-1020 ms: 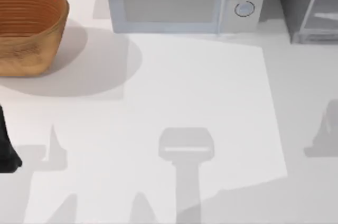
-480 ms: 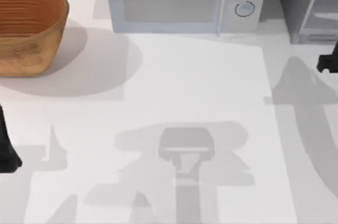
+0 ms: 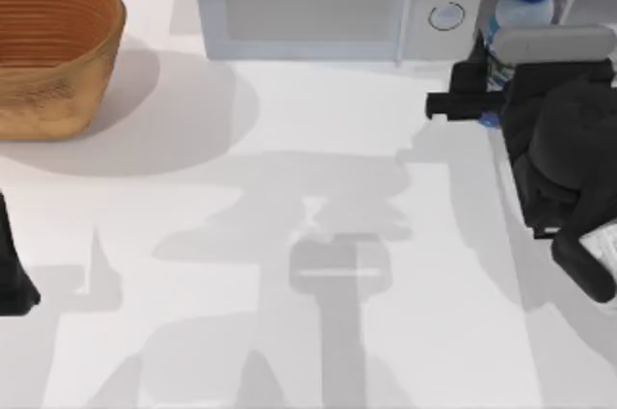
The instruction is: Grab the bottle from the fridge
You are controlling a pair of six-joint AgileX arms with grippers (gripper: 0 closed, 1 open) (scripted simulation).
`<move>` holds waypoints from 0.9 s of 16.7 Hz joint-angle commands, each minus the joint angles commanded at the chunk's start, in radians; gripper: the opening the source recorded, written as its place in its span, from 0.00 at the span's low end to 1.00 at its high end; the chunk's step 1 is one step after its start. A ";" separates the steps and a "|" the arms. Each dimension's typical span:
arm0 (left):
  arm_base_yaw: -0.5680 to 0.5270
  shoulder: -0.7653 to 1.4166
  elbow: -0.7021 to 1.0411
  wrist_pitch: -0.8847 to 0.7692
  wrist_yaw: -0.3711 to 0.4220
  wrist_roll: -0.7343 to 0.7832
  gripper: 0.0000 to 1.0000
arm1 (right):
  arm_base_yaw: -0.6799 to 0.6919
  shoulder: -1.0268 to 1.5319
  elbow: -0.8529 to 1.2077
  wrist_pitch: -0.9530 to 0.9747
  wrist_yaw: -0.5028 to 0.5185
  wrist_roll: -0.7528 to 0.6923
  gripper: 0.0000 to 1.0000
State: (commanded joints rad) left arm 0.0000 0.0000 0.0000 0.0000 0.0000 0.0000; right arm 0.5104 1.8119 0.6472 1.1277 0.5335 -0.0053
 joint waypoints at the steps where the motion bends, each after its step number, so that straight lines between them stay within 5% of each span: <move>1: 0.000 0.000 0.000 0.000 0.000 0.000 1.00 | 0.018 0.058 0.025 0.042 0.018 0.000 0.00; 15: 0.000 0.000 0.000 0.000 0.000 0.000 1.00 | 0.044 0.297 0.161 0.169 0.051 -0.002 0.00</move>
State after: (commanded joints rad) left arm 0.0000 0.0000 0.0000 0.0000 0.0000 0.0000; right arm 0.5540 2.1094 0.8080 1.2972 0.5845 -0.0076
